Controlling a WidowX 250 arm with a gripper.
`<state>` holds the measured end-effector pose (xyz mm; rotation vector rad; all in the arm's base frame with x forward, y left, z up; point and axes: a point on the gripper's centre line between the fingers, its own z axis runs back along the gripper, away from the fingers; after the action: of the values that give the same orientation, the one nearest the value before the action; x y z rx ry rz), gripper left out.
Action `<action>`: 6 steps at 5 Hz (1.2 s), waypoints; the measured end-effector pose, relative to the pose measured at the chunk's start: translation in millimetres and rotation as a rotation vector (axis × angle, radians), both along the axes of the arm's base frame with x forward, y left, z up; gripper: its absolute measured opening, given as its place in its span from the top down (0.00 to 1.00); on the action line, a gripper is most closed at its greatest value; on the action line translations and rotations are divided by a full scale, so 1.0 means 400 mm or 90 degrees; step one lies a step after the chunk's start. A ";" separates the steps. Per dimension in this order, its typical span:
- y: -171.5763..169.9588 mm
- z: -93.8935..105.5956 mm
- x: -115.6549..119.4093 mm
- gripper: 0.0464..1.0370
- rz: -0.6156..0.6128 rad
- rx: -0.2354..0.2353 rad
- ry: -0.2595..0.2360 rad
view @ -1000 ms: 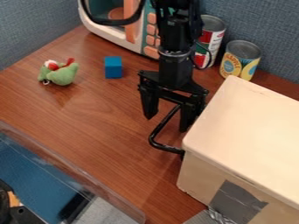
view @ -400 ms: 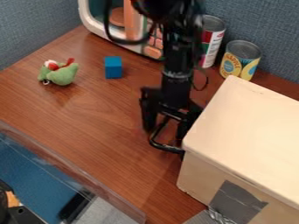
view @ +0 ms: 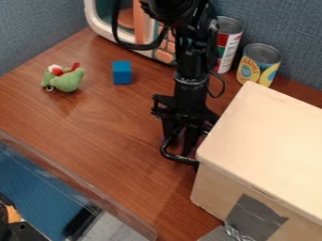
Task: Open the drawer
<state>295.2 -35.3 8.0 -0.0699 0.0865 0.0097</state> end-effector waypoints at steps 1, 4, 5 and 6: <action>0.025 0.004 -0.016 0.89 -0.006 0.004 0.018; 0.187 0.025 -0.004 0.92 -0.028 0.068 0.053; 0.231 0.026 -0.006 0.92 -0.033 0.091 0.060; 0.252 0.023 -0.015 0.92 -0.035 0.104 0.068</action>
<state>289.1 65.6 17.4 0.0964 0.1934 -0.0344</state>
